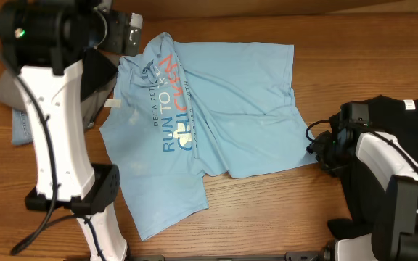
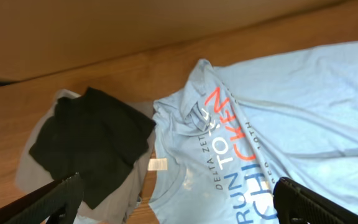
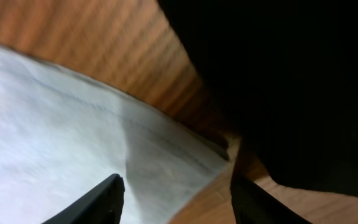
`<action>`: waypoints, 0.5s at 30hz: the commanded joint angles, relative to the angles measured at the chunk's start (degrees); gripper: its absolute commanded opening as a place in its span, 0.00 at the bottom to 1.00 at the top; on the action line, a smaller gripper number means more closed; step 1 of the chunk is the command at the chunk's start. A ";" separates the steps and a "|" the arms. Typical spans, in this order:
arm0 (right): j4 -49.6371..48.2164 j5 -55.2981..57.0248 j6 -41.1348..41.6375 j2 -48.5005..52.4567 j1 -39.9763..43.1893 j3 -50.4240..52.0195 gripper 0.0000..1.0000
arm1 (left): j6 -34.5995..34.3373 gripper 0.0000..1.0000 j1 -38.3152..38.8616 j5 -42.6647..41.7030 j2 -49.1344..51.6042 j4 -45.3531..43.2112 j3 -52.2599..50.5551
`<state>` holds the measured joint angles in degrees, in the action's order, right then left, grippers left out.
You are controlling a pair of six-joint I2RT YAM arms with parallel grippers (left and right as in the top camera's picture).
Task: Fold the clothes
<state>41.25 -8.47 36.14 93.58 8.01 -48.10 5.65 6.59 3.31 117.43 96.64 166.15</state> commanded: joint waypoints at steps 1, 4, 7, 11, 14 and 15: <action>-1.88 1.95 3.56 0.48 0.96 3.74 0.59 | -3.02 1.00 -0.28 0.74 -3.87 0.15 0.90; -6.88 -1.03 0.87 0.96 1.44 5.40 0.60 | -3.56 1.00 -0.31 0.72 -6.95 0.15 0.83; -8.26 -1.75 0.50 0.96 1.44 5.73 0.49 | -4.48 1.00 -0.31 0.72 -10.58 0.15 -0.02; -4.59 -0.59 -0.02 0.76 1.51 5.33 0.21 | -4.61 1.00 -0.31 1.66 -16.52 0.15 -6.19; 0.79 2.05 -0.61 -0.81 1.73 2.99 0.11 | -6.03 1.00 -0.31 4.37 -20.85 0.15 -13.22; 2.99 3.02 -0.61 -1.73 1.70 1.86 0.09 | -6.64 1.00 -0.31 5.22 -22.08 0.15 -15.65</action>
<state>41.25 -9.39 36.05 92.20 9.50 -45.50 1.65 6.59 5.17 98.04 96.66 155.39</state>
